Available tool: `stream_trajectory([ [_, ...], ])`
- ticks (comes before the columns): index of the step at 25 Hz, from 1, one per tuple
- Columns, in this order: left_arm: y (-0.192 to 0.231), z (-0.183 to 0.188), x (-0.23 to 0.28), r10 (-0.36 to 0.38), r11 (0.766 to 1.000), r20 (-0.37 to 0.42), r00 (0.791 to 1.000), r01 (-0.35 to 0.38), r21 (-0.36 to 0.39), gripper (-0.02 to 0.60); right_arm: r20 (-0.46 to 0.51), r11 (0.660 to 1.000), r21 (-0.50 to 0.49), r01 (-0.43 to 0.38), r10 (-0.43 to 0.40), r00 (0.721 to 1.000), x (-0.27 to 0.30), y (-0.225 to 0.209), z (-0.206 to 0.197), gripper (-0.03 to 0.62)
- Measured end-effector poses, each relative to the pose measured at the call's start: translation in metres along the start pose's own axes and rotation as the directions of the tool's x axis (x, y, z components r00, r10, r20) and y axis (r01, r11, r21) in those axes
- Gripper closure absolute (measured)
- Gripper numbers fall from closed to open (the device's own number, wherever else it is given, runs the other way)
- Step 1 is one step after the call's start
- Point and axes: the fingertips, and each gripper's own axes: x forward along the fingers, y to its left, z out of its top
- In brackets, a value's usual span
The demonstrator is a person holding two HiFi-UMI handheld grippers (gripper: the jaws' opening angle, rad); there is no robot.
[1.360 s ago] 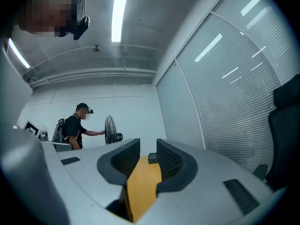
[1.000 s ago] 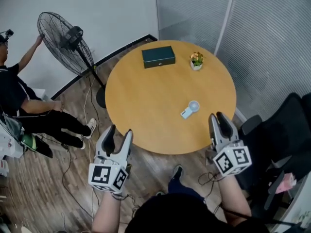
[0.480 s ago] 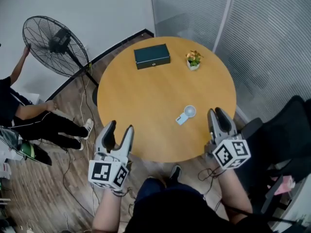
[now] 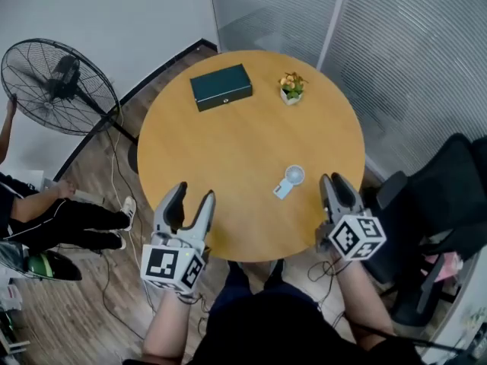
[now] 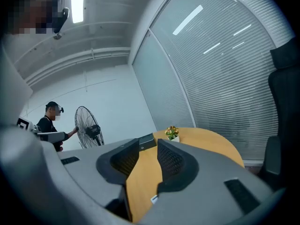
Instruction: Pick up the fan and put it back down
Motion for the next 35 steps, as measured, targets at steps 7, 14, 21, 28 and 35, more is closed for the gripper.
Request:
stream_trajectory([
  [7,0.030,-0.008,0.035,-0.094,0.996,-0.038,0.995,0.094,-0.002,0.345,-0.033,0.988,0.066,0.142,-0.140,0.990,0.027,-0.013,-0.034,0.462],
  [14,0.051,-0.010,0.057,-0.155,0.988,-0.070,0.985,0.156,0.010,0.345,-0.129,0.968,0.109,0.228,-0.213,0.968,0.061,-0.013,-0.089,0.447],
  [21,0.075,-0.018,0.066,-0.171,0.985,-0.106,0.980,0.174,0.017,0.345,-0.240,0.927,0.158,0.339,-0.297,0.924,0.084,-0.029,-0.149,0.425],
  [28,0.095,-0.030,0.070,-0.170,0.985,-0.137,0.976,0.173,0.009,0.345,-0.356,0.880,0.163,0.446,-0.369,0.859,0.106,-0.044,-0.208,0.379],
  [35,0.105,-0.039,0.068,-0.151,0.988,-0.155,0.976,0.152,-0.005,0.345,-0.450,0.859,0.118,0.498,-0.401,0.798,0.121,-0.060,-0.239,0.333],
])
